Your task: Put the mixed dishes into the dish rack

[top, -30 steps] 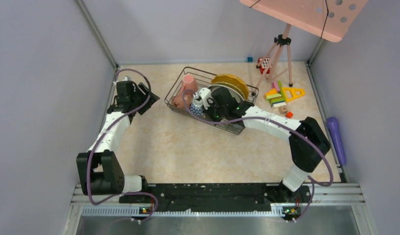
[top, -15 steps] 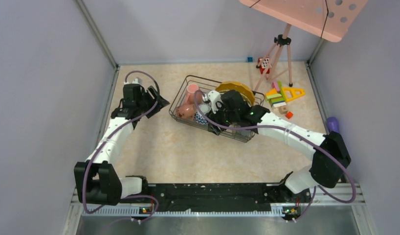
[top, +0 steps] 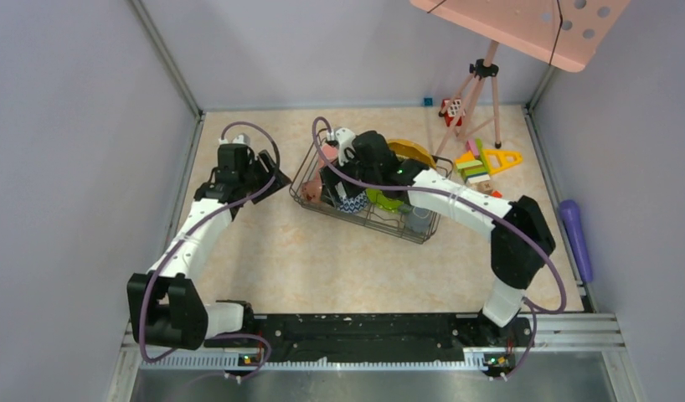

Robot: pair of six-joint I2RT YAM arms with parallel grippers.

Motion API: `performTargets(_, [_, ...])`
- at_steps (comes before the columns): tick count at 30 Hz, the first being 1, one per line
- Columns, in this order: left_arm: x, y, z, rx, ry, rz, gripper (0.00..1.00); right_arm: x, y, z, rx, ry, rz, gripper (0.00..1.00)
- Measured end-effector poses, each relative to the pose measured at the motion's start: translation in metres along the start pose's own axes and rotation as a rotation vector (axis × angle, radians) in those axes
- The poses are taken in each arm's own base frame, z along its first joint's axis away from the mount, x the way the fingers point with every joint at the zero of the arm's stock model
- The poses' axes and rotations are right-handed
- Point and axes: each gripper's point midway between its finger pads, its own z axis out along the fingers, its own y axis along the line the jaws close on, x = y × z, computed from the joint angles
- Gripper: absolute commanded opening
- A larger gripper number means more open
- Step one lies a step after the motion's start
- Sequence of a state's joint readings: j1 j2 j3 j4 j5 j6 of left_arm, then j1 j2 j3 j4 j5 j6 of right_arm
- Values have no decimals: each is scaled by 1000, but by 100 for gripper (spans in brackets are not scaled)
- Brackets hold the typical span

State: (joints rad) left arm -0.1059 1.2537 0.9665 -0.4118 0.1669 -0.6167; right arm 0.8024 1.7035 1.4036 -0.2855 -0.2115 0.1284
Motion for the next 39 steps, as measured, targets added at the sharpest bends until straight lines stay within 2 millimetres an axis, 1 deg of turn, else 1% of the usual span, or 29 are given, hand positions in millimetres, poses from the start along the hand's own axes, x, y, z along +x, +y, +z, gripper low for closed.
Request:
performTargets(3, [2,2,4,-6,10,2,64,8,-5,19,-16,25,34,89])
performTargets(6, [3,3,7,-10,15,4,64,20,-10,31,-50,60,58,89])
performTargets(9, [3,4,9,-11,18,3,64,21,-20,40,-74,71,69,89])
performTargets(15, [0,0,9,5,8,7,63,-4,-37,57,-112,36,41,89])
performTargets(17, [0,0,9,10,9,11,63,-6,-39,62,-125,37,33,89])
performTargets(22, [0,-2,9,21,7,19,63,1,-41,75,-147,78,19,87])
performTargets(29, [0,-3,9,23,9,20,63,24,-43,84,-162,151,34,85])
performTargets(30, [0,-3,8,23,8,21,63,26,-43,86,-163,161,36,82])
performTargets(32, [-1,-3,8,25,7,24,63,28,-44,89,-169,169,36,74])
performTargets(35, [-2,-4,6,28,1,27,63,29,-45,91,-171,175,32,61])
performTargets(39, [-3,-6,2,35,-8,34,63,29,-46,89,-177,177,42,37])
